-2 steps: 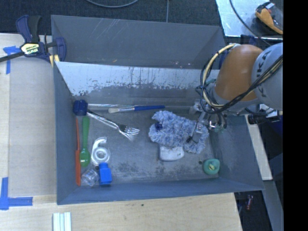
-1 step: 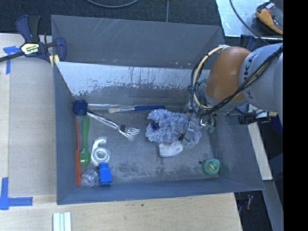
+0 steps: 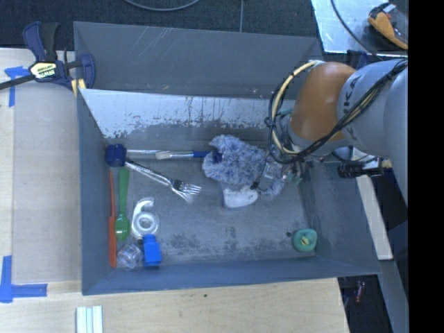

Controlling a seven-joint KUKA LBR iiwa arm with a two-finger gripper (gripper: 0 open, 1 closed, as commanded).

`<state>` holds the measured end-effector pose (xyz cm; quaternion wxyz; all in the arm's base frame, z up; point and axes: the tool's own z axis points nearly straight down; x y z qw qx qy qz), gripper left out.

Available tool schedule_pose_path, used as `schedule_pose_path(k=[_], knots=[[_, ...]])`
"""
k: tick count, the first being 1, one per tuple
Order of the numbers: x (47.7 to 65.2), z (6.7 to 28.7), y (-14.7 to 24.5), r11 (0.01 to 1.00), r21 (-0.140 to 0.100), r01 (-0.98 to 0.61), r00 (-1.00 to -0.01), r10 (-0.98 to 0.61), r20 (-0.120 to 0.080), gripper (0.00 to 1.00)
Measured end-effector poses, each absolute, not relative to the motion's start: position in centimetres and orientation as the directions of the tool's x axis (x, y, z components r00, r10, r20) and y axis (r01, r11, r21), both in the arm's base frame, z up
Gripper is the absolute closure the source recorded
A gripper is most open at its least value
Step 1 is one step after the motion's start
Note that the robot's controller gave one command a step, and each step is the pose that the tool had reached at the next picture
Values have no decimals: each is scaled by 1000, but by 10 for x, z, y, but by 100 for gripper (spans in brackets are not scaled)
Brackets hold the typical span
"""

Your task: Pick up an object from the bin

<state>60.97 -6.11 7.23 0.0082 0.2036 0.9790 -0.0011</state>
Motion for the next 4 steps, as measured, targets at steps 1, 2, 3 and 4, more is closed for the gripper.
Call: schedule_pose_path(k=[1,2,3,4], knots=[[610,72,-61,917,1,398,-917,398,-17,100],[609,81,-61,918,1,397,-918,397,-18,100],[608,116,-61,919,0,395,-919,395,-14,100],[608,159,-62,919,-1,394,-919,394,-12,100]])
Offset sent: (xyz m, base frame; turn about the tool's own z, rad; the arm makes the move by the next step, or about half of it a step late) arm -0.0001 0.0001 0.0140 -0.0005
